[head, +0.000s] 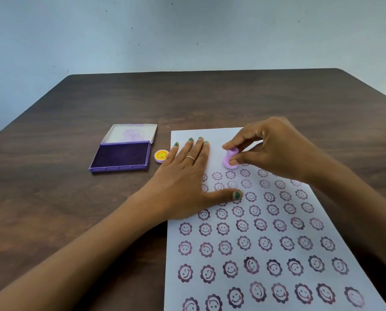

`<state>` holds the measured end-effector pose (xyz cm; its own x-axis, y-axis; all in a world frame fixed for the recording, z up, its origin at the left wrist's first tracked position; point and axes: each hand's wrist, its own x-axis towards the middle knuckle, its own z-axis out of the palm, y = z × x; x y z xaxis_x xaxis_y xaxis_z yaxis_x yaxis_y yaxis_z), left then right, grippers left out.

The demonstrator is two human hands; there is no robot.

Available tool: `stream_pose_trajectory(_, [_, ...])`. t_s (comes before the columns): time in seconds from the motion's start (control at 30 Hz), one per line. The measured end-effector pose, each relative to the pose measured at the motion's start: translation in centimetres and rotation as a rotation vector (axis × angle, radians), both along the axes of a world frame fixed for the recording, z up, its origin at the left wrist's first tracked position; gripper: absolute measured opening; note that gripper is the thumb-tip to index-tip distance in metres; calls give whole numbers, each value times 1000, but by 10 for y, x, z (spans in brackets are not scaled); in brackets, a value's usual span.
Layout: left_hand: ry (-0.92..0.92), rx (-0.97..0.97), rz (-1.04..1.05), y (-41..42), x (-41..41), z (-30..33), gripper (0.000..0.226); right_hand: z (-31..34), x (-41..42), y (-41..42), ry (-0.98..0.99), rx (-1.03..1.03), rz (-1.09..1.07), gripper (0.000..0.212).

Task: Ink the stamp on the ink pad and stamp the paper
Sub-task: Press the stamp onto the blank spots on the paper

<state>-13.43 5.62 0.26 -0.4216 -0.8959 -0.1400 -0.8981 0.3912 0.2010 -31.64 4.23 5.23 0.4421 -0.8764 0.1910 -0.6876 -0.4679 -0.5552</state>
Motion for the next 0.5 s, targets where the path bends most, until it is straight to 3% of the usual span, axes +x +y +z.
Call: stream_pose_trajectory(0.5, [2,25,-1,1,-1,3,117,4,8,1,96,-19,-52,22])
